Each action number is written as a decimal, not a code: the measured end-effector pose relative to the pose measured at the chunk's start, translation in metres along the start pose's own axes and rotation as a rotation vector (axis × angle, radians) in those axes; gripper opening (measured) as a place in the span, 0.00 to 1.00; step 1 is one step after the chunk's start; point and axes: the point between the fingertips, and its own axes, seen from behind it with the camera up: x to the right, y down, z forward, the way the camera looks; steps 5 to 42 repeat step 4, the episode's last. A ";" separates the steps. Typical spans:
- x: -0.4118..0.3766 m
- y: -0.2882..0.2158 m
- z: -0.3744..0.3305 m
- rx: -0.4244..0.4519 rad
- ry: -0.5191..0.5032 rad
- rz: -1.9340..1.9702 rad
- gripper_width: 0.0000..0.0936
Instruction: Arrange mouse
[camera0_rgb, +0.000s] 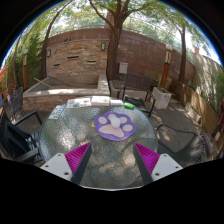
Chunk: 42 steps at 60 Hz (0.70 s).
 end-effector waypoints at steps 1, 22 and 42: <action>-0.001 0.000 -0.002 0.000 0.000 0.001 0.90; -0.004 0.000 -0.006 0.001 -0.005 0.000 0.91; -0.004 0.000 -0.006 0.001 -0.005 0.000 0.91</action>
